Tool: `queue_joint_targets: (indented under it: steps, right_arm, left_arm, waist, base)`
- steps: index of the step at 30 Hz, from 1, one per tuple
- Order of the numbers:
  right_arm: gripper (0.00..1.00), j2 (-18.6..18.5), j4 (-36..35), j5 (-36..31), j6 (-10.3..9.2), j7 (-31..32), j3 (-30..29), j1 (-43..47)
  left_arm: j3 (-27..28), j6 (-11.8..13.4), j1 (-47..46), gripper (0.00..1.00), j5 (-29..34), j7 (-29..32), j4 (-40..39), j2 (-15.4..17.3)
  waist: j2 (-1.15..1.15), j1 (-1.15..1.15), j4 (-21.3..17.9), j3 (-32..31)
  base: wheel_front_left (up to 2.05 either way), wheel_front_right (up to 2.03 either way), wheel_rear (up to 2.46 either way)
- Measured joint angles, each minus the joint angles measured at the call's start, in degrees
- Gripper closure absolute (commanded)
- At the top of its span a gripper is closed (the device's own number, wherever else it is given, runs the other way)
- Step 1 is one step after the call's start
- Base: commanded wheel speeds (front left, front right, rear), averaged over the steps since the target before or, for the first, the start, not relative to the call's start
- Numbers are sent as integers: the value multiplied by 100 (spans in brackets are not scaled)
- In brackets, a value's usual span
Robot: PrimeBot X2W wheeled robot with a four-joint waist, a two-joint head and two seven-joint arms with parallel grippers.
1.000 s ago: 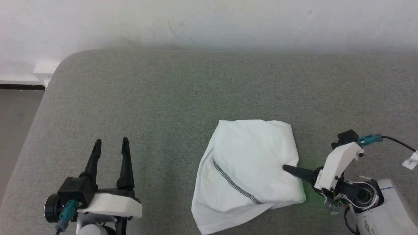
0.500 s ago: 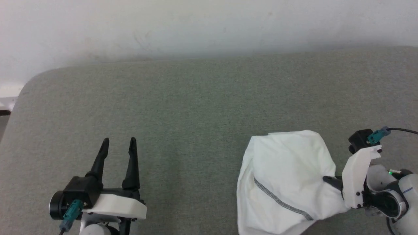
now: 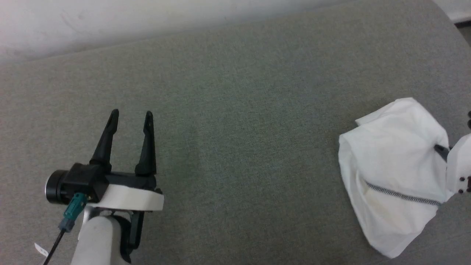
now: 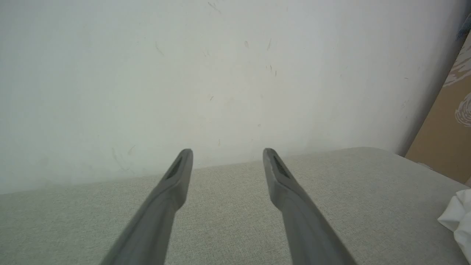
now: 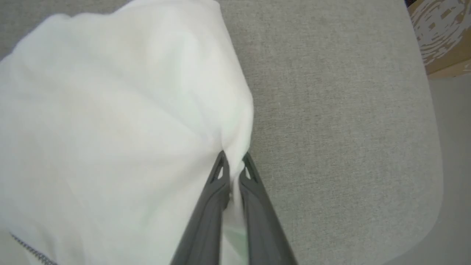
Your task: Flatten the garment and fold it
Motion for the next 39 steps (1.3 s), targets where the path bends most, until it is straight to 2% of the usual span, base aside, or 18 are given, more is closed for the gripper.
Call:
queue_joint_targets:
  steps: [9, 10, 11, 12, 19, 24, 27, 30, 39]
  right_arm:
    - [100, 29, 1117, -469, 1, -836, -739, -627]
    - [94, 46, 1209, -525, 1, -936, -802, -664]
    - [52, 86, 1316, -549, 1, -999, -871, -699]
    - [0, 127, 1439, -586, 2, -1011, -936, -728]
    - [0, 213, 1998, -1046, 0, -1579, -1358, -803]
    - [0, 245, 1875, -1500, 0, -2137, -1534, -649]
    - [0, 399, 1492, -1589, 0, -2601, -1727, -367]
    - [0, 714, 917, -1730, 0, -2929, -1770, 11]
    - [0, 1830, -710, -2045, 0, -3331, -1463, 965]
  left_arm:
    - [-78, -51, -433, 0, 38, 0, -36, 93]
    - [-75, -51, -437, 0, 38, 0, -35, 94]
    - [-70, -49, -437, 0, 38, 0, -34, 93]
    - [-64, -49, -438, 0, 36, 0, -31, 89]
    - [36, -24, -372, 0, -20, 0, 26, 44]
    - [99, 25, -126, 0, -96, 0, 90, -34]
    - [129, 75, 42, 0, -176, 0, 118, -83]
    - [189, 116, 202, 0, -227, 1, 156, -118]
    - [365, 170, 591, 0, -316, 0, 305, -171]
  waist:
    - [0, 2, -168, 910]
    - [0, 2, -168, 979]
    - [0, 2, -165, 1039]
    - [0, 2, -157, 1084]
    - [0, 0, -90, 958]
    - [0, -1, -52, 592]
    - [0, -1, -8, 348]
    - [0, -2, 60, 97]
    - [0, -2, 424, -538]
  base:
    - [0, 0, 0]
    - [0, 0, 0]
    - [0, 0, 0]
    - [0, 0, 0]
    - [0, 0, 0]
    - [0, 0, 0]
    - [0, 0, 0]
    - [0, 0, 0]
    - [0, 0, 0]
